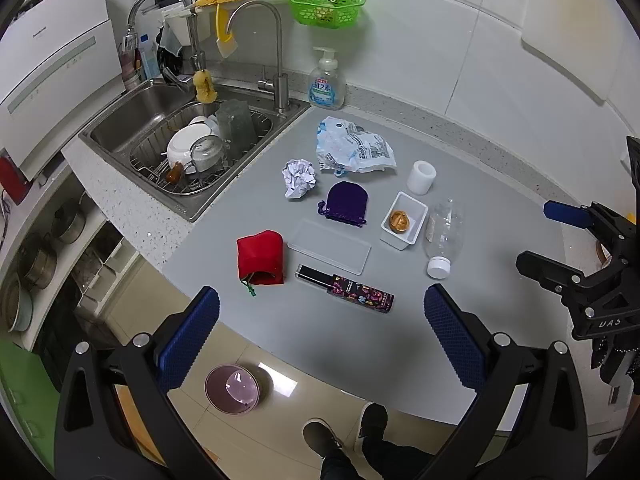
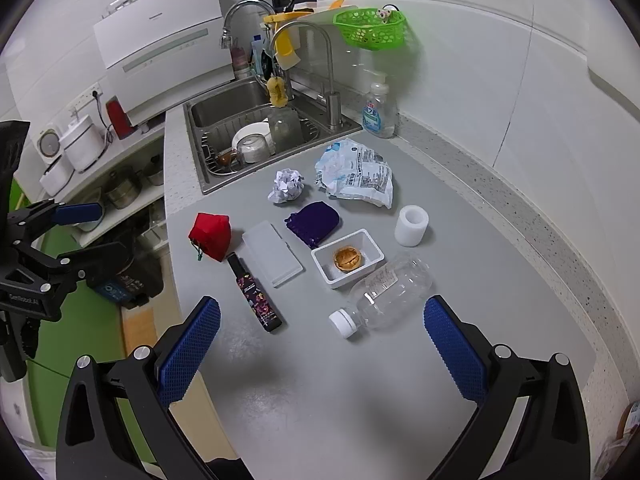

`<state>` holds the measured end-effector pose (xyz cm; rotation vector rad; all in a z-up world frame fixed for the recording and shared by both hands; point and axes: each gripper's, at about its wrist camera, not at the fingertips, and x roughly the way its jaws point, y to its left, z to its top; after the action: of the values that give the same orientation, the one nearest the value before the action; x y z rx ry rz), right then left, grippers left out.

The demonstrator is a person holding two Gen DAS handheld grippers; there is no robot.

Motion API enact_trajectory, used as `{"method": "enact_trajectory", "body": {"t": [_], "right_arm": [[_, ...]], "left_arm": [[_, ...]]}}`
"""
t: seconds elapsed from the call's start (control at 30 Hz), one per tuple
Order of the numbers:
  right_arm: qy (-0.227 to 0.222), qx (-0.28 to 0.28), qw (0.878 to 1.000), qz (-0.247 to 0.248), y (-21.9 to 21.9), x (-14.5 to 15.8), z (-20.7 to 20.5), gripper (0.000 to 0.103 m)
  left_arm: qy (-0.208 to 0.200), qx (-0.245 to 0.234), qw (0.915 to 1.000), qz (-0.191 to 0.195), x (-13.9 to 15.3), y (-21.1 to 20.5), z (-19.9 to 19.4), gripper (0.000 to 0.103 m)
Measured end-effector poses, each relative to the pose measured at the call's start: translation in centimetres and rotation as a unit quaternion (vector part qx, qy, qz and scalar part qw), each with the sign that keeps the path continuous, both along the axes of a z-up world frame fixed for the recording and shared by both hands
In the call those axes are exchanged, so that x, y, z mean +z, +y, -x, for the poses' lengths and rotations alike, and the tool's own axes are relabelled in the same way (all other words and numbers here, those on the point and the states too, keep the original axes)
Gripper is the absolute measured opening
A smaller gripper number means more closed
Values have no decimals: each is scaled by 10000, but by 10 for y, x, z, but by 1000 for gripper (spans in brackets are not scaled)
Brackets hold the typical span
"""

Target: Collect trash

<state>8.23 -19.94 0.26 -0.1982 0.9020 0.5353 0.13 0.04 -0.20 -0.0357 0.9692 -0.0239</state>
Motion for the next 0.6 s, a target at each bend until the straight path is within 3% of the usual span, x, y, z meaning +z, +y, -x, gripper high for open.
{"method": "enact_trajectory", "body": {"t": [0.6], "right_arm": [[-16, 11, 10000, 4, 0, 2, 0, 98]], "left_arm": [[-21, 41, 10000, 3, 1, 1, 3, 100]]}}
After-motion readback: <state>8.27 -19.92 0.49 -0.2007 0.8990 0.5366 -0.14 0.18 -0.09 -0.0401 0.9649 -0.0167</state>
